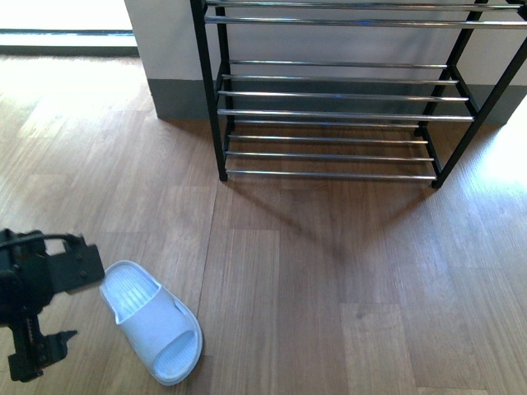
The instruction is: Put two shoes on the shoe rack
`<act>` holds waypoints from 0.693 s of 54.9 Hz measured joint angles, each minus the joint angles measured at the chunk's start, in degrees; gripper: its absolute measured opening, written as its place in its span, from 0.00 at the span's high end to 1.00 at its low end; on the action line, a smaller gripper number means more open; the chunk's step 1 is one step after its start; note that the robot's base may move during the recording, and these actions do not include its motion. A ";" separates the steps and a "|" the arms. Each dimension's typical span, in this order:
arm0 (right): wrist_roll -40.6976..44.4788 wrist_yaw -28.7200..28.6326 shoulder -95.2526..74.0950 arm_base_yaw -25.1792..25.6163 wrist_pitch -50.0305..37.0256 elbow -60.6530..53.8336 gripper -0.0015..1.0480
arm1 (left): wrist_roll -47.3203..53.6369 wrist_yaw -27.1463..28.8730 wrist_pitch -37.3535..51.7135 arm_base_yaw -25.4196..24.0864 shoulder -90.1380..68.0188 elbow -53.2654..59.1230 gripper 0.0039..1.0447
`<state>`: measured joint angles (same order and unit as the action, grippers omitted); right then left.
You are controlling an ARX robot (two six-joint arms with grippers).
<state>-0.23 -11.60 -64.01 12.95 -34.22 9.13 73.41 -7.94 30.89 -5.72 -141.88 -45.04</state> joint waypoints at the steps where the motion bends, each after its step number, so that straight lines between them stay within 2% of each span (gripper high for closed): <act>1: 0.00 0.00 0.00 0.00 0.00 0.00 0.98 | 1.25 -0.04 -0.74 0.20 -1.79 -1.25 0.09; 12: 0.00 0.00 0.00 0.00 0.00 0.00 0.98 | 11.54 -1.25 -5.22 2.86 -13.31 -10.08 0.09; 26: 0.00 0.00 0.00 0.00 0.00 0.00 0.98 | 14.95 -2.69 -4.70 5.70 -20.70 -18.51 0.09; 34: 0.00 -0.02 0.00 0.00 0.00 0.00 0.98 | 12.79 -5.38 -7.50 7.34 -23.47 -22.25 0.09; 38: 0.00 0.00 0.00 0.00 0.00 0.00 0.98 | 11.04 -6.49 -8.00 8.50 -23.58 -22.29 0.22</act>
<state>-0.23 -11.60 -64.01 12.95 -34.22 9.13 84.44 -14.44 22.90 2.79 -165.47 -67.33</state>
